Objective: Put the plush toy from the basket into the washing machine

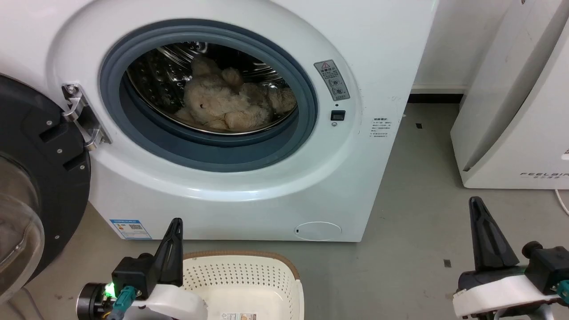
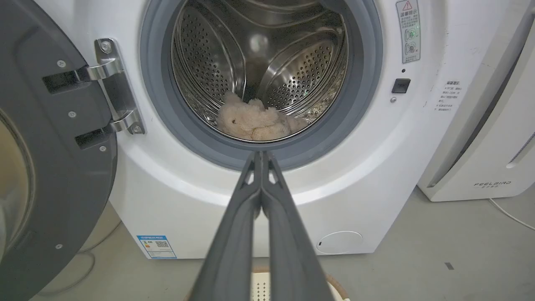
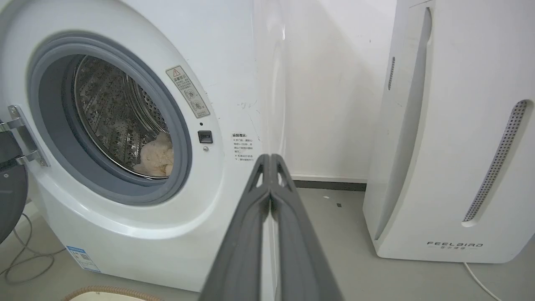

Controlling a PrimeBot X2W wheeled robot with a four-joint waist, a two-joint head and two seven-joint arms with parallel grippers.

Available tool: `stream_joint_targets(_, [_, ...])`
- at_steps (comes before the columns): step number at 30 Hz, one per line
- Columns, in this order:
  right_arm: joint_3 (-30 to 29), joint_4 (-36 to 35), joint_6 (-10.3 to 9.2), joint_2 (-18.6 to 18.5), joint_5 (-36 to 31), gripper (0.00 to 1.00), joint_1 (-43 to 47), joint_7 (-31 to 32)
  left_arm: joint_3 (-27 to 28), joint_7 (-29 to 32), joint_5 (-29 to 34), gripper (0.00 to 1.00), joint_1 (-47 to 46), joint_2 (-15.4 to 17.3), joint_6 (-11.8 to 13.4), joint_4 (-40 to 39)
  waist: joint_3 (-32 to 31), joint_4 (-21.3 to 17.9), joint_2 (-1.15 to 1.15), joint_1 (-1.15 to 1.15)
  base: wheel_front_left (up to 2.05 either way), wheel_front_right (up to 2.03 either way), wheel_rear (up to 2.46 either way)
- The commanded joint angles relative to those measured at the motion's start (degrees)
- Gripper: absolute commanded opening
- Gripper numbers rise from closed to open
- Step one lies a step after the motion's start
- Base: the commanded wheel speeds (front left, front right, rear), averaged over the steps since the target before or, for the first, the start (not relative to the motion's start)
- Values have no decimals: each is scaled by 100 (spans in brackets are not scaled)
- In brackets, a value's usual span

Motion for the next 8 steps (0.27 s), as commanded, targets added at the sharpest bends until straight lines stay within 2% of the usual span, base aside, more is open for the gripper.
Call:
stream_joint_targets(1, [20,24,-2,-1,-52,0,-3,28,30,23,47,0,23,-15,-26,-52,-4,-2,0,0,0,0,0])
stream_joint_targets(8, [46,41,-2,-1,-103,0,-4,110,71,105,110,0,27,-44,-39,-91,-27,-12,0,0,0,0,0])
